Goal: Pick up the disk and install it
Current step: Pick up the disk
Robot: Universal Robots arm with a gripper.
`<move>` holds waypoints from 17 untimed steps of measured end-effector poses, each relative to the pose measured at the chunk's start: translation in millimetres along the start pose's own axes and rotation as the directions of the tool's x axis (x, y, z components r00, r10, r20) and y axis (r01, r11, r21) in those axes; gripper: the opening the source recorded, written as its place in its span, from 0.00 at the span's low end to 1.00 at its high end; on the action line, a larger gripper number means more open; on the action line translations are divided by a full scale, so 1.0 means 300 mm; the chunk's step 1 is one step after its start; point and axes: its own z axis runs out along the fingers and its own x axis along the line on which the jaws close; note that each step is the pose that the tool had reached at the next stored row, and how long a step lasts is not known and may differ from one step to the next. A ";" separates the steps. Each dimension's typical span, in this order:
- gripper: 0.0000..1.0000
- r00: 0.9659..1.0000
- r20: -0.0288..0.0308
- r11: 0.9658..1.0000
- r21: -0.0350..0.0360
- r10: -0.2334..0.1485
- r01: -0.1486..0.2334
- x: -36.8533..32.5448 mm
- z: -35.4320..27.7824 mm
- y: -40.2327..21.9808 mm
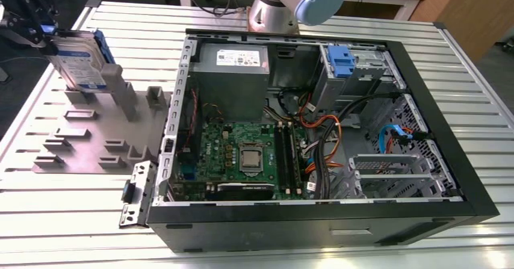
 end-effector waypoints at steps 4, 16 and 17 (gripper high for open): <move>0.36 1.000 0.000 1.000 0.000 0.000 0.000 0.000 -0.003 0.000; 0.36 1.000 0.000 1.000 0.000 0.000 0.000 -0.001 -0.030 0.001; 0.36 1.000 0.000 1.000 0.000 0.000 0.000 -0.001 -0.031 0.001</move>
